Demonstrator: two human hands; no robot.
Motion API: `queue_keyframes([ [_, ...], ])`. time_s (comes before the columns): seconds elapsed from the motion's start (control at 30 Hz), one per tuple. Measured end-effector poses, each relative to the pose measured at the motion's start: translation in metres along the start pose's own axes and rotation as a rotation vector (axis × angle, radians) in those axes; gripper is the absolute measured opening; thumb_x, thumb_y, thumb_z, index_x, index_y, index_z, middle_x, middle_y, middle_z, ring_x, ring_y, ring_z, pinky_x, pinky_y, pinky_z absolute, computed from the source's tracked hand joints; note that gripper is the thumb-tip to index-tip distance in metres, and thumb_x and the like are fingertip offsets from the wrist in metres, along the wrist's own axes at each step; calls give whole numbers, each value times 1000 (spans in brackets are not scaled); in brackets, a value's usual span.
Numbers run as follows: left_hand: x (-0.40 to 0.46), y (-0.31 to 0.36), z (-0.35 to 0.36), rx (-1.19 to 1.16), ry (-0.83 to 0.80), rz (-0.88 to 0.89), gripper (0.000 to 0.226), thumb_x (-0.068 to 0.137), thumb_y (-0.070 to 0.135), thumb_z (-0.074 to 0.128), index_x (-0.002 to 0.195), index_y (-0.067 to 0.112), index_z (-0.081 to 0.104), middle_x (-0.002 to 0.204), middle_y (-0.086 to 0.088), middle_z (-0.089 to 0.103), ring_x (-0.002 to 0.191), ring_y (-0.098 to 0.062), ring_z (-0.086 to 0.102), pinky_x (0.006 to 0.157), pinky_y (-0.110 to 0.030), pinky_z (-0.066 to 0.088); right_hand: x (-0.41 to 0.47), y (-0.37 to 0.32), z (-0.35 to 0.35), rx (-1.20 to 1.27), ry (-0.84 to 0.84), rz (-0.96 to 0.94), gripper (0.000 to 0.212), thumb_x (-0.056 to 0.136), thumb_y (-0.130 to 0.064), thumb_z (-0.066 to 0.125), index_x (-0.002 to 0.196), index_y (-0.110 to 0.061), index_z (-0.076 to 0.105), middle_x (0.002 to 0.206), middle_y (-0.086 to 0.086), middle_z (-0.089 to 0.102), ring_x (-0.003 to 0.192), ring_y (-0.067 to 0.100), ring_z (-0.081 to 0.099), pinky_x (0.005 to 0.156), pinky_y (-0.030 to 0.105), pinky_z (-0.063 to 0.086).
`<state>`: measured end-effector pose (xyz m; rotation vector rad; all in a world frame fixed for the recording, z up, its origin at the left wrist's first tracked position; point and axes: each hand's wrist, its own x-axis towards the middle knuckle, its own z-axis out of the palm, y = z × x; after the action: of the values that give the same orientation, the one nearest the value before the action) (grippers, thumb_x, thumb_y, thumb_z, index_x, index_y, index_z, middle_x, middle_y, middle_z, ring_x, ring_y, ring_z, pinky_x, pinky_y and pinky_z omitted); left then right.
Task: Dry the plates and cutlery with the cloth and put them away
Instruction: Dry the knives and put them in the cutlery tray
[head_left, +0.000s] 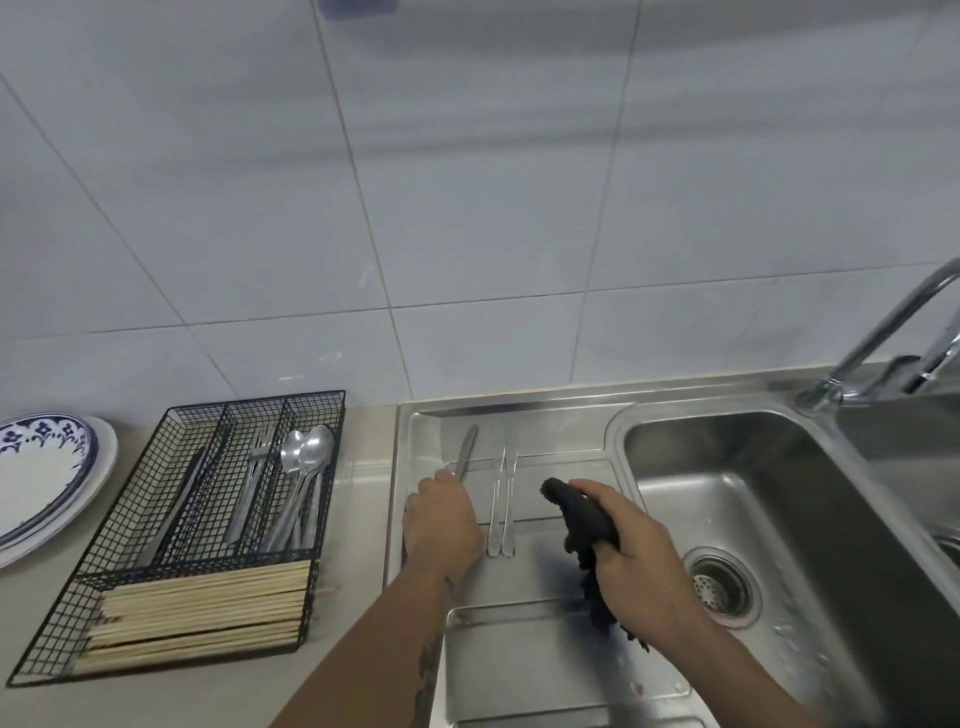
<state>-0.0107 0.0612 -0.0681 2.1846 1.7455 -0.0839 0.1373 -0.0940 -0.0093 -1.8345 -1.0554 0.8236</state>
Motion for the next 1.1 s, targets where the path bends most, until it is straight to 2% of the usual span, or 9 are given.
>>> queue_keyframes([
  [0.2, -5, -10, -8, -21, 21, 47, 33, 94, 10, 45, 127, 12, 42, 123, -8, 51, 111, -29, 56, 89, -36, 47, -4, -4, -3, 24, 18, -9, 73, 81, 15, 39, 117, -44, 61, 82, -2, 67, 64, 20, 63, 54, 44, 57],
  [0.4, -30, -25, -32, -62, 118, 203, 16, 97, 14, 39, 110, 22, 37, 84, 5, 52, 74, -18, 58, 70, -36, 53, -7, -28, -10, 27, 60, -105, 70, 83, 16, 39, 112, -43, 63, 80, -2, 65, 62, 23, 62, 51, 40, 56],
  [0.57, -65, -23, -59, -22, 261, 375, 26, 96, 22, 42, 115, 24, 58, 106, 6, 63, 92, -15, 60, 90, -35, 47, -18, -62, -5, -162, 205, -394, 68, 74, 12, 43, 125, -29, 60, 103, -9, 63, 92, 14, 60, 83, 37, 52],
  [0.63, -80, -12, -70, -12, 321, 428, 23, 95, 23, 43, 108, 25, 60, 104, 7, 60, 94, -17, 57, 89, -34, 42, -24, -75, 4, -323, 241, -536, 68, 67, 5, 43, 129, -17, 60, 120, -4, 63, 111, 17, 58, 99, 38, 46],
  [0.7, -92, -1, -81, -20, 398, 472, 16, 93, 22, 45, 99, 26, 60, 95, 8, 57, 91, -18, 57, 85, -33, 40, -31, -79, 16, -578, 258, -591, 71, 62, -1, 48, 129, -16, 62, 129, -1, 61, 121, 23, 56, 107, 48, 39],
  [0.77, -99, 5, -93, -22, 449, 494, 15, 90, 18, 50, 96, 26, 61, 93, 9, 56, 91, -17, 55, 82, -30, 35, -37, -75, 20, -749, 268, -581, 71, 58, -5, 56, 127, -17, 64, 127, -1, 64, 122, 24, 58, 108, 58, 35],
  [0.9, -104, 1, -103, 21, 458, 496, 21, 93, 16, 51, 104, 27, 64, 98, 11, 54, 94, -14, 50, 77, -29, 21, -43, -56, 7, -845, 301, -411, 81, 51, 0, 74, 129, -18, 63, 126, -1, 66, 120, 25, 61, 106, 69, 32],
  [1.0, -109, 2, -106, 17, 479, 512, 20, 95, 16, 49, 102, 27, 65, 93, 12, 50, 91, -14, 50, 76, -29, 23, -45, -63, 3, -844, 291, -419, 79, 57, -3, 65, 134, -18, 59, 132, -1, 62, 126, 25, 56, 111, 65, 26],
  [1.1, -111, 12, -112, 5, 503, 569, 17, 96, 18, 52, 100, 26, 66, 97, 8, 58, 93, -17, 54, 80, -30, 31, -51, -77, 9, -800, 305, -537, 79, 54, -6, 53, 132, -18, 61, 131, 0, 63, 123, 24, 58, 109, 61, 32],
])
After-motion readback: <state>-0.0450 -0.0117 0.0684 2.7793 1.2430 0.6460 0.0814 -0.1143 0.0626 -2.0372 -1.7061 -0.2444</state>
